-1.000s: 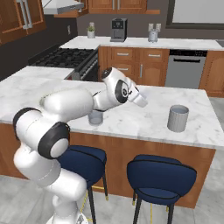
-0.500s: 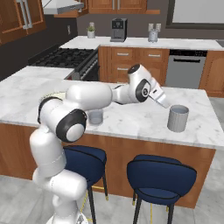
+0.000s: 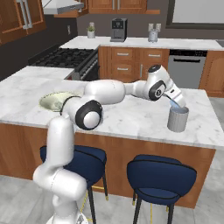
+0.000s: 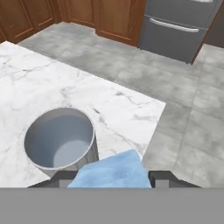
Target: There are four ice cubes in the ice bowl. Place two ice cubes in each glass of water.
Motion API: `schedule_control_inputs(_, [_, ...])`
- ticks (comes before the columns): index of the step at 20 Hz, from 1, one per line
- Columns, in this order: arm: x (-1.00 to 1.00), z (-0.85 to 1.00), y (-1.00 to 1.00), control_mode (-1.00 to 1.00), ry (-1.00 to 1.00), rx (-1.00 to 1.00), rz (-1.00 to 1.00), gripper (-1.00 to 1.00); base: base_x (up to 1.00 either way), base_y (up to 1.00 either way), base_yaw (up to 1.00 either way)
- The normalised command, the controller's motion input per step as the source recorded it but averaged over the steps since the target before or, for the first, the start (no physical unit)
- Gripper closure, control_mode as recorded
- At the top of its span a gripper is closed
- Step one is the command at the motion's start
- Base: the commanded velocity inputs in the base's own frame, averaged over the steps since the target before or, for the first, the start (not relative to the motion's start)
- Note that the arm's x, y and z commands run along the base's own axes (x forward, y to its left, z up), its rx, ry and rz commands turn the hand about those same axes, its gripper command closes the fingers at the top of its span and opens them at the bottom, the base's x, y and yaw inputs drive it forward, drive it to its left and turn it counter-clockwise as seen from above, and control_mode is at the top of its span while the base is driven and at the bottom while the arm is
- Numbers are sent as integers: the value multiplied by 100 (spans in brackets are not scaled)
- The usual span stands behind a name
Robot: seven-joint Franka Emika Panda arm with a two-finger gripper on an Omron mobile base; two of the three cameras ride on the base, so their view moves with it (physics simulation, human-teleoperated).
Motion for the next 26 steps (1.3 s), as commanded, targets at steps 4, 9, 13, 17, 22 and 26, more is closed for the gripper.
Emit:
schedule_control_inputs(4, [55,-44,-4,-100,17,0,0,100,0,0,0])
schedule_control_inputs(9, [53,-34,-7,-100,5,0,0,100,0,0,0])
schedule_control_inputs(13, [47,-46,-34,-100,0,0,0,100,0,0,0])
schedule_control_inputs(17, [26,-21,-35,-100,3,0,0,100,0,0,0])
schedule_control_inputs(22, [1,0,-13,-100,0,0,0,100,0,0,0])
schedule_control_inputs(26, [11,-29,2,-100,0,0,0,100,0,0,0])
